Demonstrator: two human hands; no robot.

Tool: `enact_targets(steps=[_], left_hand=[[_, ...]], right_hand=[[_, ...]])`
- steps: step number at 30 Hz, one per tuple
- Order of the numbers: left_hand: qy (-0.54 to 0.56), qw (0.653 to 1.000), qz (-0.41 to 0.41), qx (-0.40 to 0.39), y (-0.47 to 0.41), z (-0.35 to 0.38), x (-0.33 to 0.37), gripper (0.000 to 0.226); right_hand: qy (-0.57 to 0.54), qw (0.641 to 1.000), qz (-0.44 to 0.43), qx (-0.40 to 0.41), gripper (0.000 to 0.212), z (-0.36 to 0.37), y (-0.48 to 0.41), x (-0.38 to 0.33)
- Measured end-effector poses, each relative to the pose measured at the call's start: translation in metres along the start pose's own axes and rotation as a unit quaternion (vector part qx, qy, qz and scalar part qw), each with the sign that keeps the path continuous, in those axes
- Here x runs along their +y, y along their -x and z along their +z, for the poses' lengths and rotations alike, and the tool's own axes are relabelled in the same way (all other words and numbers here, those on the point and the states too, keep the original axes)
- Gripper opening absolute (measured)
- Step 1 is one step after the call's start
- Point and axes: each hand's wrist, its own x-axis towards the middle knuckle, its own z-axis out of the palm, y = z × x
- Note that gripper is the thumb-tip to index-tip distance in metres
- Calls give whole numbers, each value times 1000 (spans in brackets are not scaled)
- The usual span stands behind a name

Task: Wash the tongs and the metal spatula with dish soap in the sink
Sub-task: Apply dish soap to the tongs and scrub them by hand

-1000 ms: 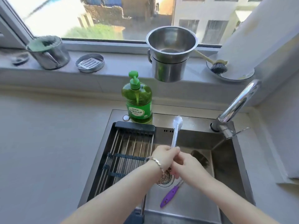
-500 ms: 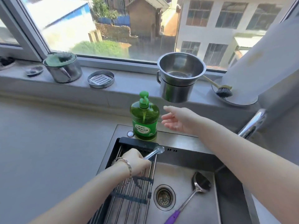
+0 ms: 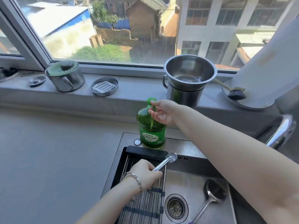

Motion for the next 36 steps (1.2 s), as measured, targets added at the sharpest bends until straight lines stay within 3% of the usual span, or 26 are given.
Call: enact_targets(steps=[9,19,23,27,30,32,34,36], left_hand=[[49,999,5,-14,-8,6,-2,27],[48,999,-2,-7,-1,5,-2,27],[30,999,20,-2,8,4,4,10],[12,998,39,43,20,5,8,14],[-18,996,52,68,31,11,14,26],[-19,995,71,75,40,19,21,28],[-11,992,95,88,49,28,31,27],[10,989,112,100,55,37,38,29]], right_hand=[[-40,999,14,0,20,-2,-2,-1],[-57,997,40,-27,30,-4,-3,1],[-42,999,-5,15,36,-7,6,8],[-119,987,-91,63,36,-23,47,44],[-62,978,-177,92,37,-40,82,95],[91,945,-280,141,34,-56,97,133],[334,826,-418,178,35,-72,109,164],[521,692,-482,132,49,-88,113,188]])
